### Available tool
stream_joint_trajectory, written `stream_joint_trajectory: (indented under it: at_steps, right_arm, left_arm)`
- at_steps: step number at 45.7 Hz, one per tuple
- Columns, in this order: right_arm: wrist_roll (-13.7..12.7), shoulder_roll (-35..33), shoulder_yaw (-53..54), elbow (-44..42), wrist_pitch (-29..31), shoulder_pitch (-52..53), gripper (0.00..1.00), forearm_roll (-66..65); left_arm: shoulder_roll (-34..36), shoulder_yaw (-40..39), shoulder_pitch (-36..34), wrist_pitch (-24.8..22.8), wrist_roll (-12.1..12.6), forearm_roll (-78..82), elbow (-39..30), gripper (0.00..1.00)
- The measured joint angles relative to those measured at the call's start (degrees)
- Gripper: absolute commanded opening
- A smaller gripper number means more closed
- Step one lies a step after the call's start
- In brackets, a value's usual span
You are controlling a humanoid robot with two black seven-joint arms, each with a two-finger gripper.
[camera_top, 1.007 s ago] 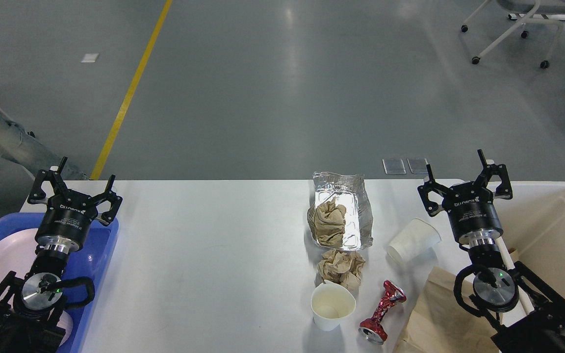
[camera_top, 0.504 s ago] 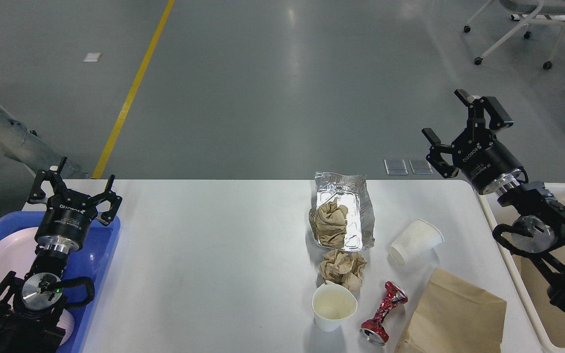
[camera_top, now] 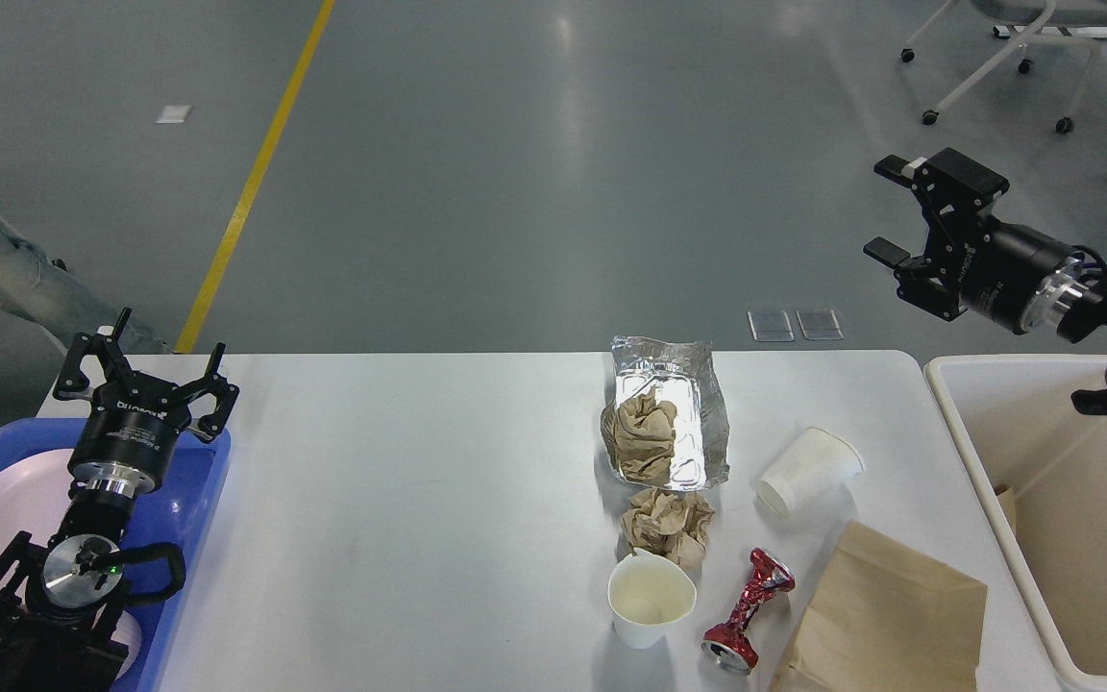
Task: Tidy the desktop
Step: 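Swing the right gripper over and lower it toward the brown paper bag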
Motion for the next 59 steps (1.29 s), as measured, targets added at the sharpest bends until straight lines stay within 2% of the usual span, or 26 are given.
stream_joint_trajectory:
  at_steps: [5, 12, 15, 19, 22, 25, 28, 33, 36, 38, 40, 44, 59]
  right_arm:
    - [-0.01, 2.15, -24.74, 0.2, 0.07, 15.88, 1.0, 0.03]
    - [-0.07, 10.34, -53.85, 2.75, 1.64, 34.23, 1.0, 2.23]
    - [-0.08, 14.41, -63.28, 5.72, 6.09, 41.41, 1.0, 5.46]
    - [-0.37, 20.34, -72.01, 8.7, 15.23, 50.07, 1.0, 10.28]
    - [-1.3, 23.92, -74.48, 10.26, 21.22, 54.19, 1.0, 11.69]
    - [-4.45, 26.66, -75.38, 13.47, 25.68, 57.87, 1.0, 12.51]
    - [-10.43, 28.08, -75.48, 18.31, 27.28, 62.11, 1.0, 13.9]
    - [-22.26, 28.67, -75.32, 26.5, 27.59, 69.86, 1.0, 20.26]
    - [-27.53, 28.71, -75.52, 29.26, 28.2, 73.41, 1.0, 23.88]
    - [-29.66, 28.73, -75.99, 30.56, 28.8, 74.88, 1.0, 25.32]
    - [-31.0, 28.74, -76.62, 31.91, 29.43, 76.03, 1.0, 26.26]
    - [-31.81, 28.74, -77.8, 33.86, 30.0, 77.28, 1.0, 27.08]
    - [-31.77, 28.12, -79.26, 35.39, 29.45, 78.05, 1.0, 27.88]
  left_arm:
    - [0.0, 0.0, 0.0, 0.0, 0.0, 0.0, 0.0, 0.96]
    - [0.0, 0.0, 0.0, 0.0, 0.0, 0.0, 0.0, 0.96]
    - [0.0, 0.0, 0.0, 0.0, 0.0, 0.0, 0.0, 0.96]
    - [0.0, 0.0, 0.0, 0.0, 0.0, 0.0, 0.0, 0.96]
    - [0.0, 0.0, 0.0, 0.0, 0.0, 0.0, 0.0, 0.96]
    - [0.0, 0.0, 0.0, 0.0, 0.0, 0.0, 0.0, 0.96]
    - [0.0, 0.0, 0.0, 0.0, 0.0, 0.0, 0.0, 0.96]
    - [0.0, 0.0, 0.0, 0.0, 0.01, 0.0, 0.0, 0.96]
    - [0.0, 0.0, 0.0, 0.0, 0.01, 0.0, 0.0, 0.96]
    - [0.0, 0.0, 0.0, 0.0, 0.01, 0.0, 0.0, 0.96]
    - [0.0, 0.0, 0.0, 0.0, 0.02, 0.0, 0.0, 0.96]
    - [0.0, 0.0, 0.0, 0.0, 0.02, 0.0, 0.0, 0.96]
    - [0.0, 0.0, -0.02, 0.0, 0.02, 0.0, 0.0, 0.96]
